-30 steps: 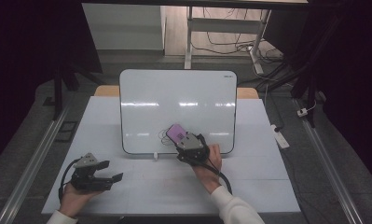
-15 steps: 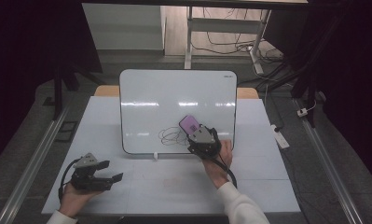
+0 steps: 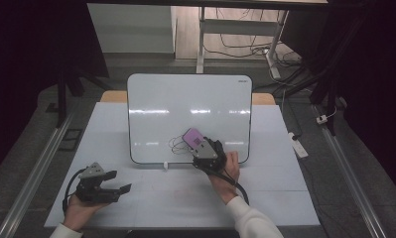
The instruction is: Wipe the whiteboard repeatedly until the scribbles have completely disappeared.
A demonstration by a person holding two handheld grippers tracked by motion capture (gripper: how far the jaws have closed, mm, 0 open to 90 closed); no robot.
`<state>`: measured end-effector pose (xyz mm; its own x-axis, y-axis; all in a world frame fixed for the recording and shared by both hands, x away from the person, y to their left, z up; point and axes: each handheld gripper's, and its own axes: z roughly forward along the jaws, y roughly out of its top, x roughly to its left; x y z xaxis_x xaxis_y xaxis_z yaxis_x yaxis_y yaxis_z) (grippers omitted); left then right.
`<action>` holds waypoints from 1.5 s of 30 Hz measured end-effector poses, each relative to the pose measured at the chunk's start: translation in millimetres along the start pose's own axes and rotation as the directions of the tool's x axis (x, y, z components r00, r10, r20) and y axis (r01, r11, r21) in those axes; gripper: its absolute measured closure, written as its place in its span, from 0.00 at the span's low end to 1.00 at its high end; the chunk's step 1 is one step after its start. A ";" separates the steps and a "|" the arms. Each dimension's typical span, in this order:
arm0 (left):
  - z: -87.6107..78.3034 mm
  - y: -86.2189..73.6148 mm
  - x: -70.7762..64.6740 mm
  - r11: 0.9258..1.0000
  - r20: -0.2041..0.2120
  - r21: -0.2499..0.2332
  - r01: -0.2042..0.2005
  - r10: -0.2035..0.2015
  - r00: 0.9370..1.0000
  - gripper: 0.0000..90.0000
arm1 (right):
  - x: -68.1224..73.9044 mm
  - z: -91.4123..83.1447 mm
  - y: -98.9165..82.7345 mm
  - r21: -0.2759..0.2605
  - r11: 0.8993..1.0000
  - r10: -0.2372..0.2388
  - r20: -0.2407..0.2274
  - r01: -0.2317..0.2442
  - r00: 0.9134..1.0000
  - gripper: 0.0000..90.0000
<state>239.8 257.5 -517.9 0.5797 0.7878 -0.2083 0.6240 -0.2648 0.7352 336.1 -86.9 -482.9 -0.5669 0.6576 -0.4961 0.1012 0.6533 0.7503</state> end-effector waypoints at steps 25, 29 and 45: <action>-0.5 -0.1 0.5 1.000 0.001 0.000 0.000 0.000 1.000 0.22 | -24.7 -2.5 1.4 -0.021 0.994 0.107 -0.006 -0.107 0.994 0.45; -0.6 0.1 0.2 1.000 0.002 -0.002 0.000 0.000 1.000 0.22 | -18.6 -0.8 3.0 -0.018 0.996 0.083 0.009 -0.083 0.996 0.45; -1.2 -0.4 2.0 1.000 0.007 -0.001 0.003 -0.003 1.000 0.22 | 39.6 13.4 19.1 -0.018 1.000 0.005 -0.160 -0.008 0.987 0.45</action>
<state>240.1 259.9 -517.8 0.5813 0.7849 -0.2147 0.6253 -0.2621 0.7350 326.5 -43.4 -494.1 -0.6896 0.5927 -0.4161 0.0914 0.6413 0.7618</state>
